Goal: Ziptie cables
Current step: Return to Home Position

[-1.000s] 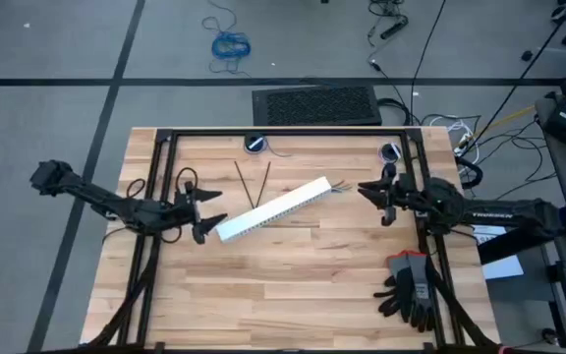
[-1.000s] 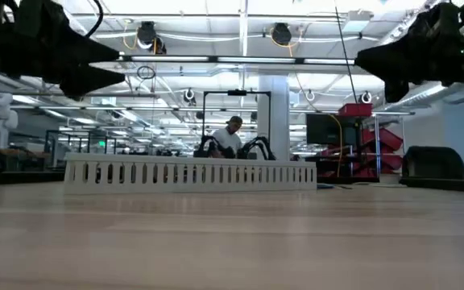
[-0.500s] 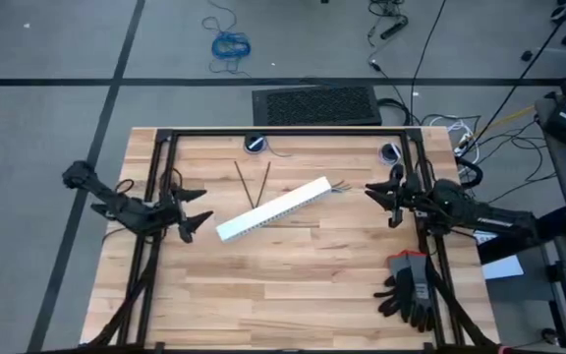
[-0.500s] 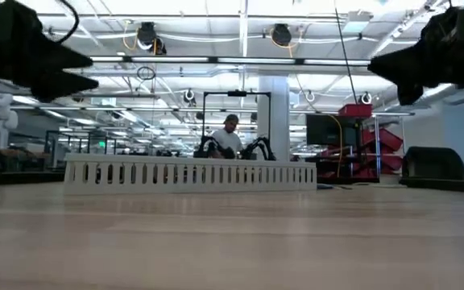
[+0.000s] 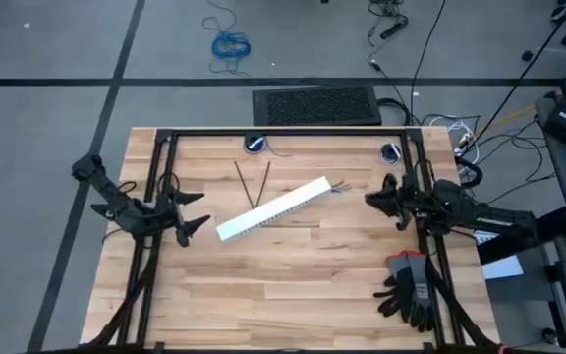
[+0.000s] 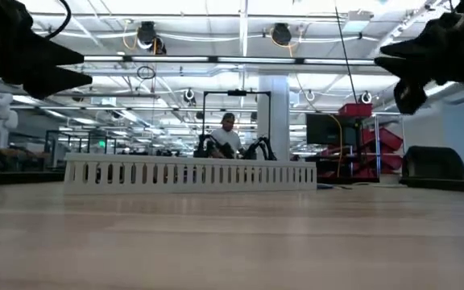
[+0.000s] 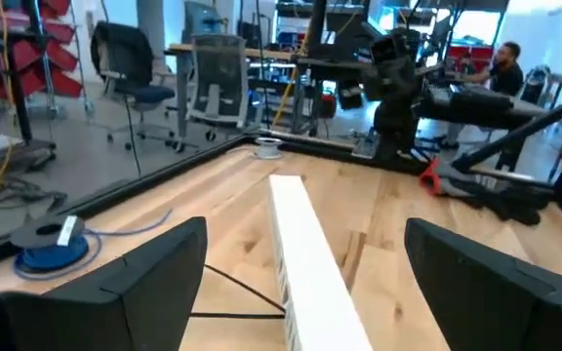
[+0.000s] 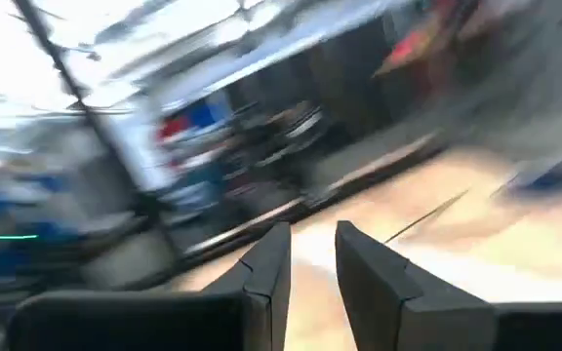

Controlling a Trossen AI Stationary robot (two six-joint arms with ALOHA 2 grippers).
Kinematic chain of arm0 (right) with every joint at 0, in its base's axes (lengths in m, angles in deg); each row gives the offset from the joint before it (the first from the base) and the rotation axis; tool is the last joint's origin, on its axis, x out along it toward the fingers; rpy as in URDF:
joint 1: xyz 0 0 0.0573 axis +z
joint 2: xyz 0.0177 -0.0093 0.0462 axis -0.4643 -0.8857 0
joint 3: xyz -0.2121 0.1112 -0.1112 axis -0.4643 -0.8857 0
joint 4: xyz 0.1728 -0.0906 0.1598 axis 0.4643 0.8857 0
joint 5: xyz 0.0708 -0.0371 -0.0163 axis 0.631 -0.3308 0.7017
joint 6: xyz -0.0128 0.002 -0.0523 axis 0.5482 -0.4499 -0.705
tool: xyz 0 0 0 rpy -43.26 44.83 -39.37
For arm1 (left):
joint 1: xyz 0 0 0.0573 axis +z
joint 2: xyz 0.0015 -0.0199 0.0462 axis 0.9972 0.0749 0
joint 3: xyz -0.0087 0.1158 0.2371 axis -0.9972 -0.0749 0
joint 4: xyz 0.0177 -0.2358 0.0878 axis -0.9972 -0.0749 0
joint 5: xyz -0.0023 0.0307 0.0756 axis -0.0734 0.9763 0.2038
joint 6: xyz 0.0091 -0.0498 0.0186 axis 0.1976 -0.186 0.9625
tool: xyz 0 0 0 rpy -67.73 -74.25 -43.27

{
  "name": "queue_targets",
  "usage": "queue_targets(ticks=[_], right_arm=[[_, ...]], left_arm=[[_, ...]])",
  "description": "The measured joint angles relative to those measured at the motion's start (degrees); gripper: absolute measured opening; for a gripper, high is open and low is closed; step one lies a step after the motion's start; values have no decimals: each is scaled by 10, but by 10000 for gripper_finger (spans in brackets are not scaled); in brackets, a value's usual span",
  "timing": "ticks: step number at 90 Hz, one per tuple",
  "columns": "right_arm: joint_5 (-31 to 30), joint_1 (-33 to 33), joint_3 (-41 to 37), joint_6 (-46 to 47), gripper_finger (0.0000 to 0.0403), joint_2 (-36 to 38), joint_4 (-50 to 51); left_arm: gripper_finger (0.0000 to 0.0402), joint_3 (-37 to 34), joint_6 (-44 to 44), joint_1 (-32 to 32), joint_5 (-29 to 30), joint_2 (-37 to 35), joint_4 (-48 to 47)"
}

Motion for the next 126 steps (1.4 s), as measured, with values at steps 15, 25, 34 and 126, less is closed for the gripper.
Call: queue_targets(ticks=[15,25,34,126], right_arm=[[37,-1,0,38,75,0,10],[37,-1,0,23,75,0,9],[38,-1,0,22,75,0,9],[38,-1,0,22,75,0,9]], left_arm=[[345,0,-4,0,-1,0,0],[345,0,-4,0,-1,3,0],[345,0,-5,0,-2,3,0],[345,0,-5,0,-3,3,0]])
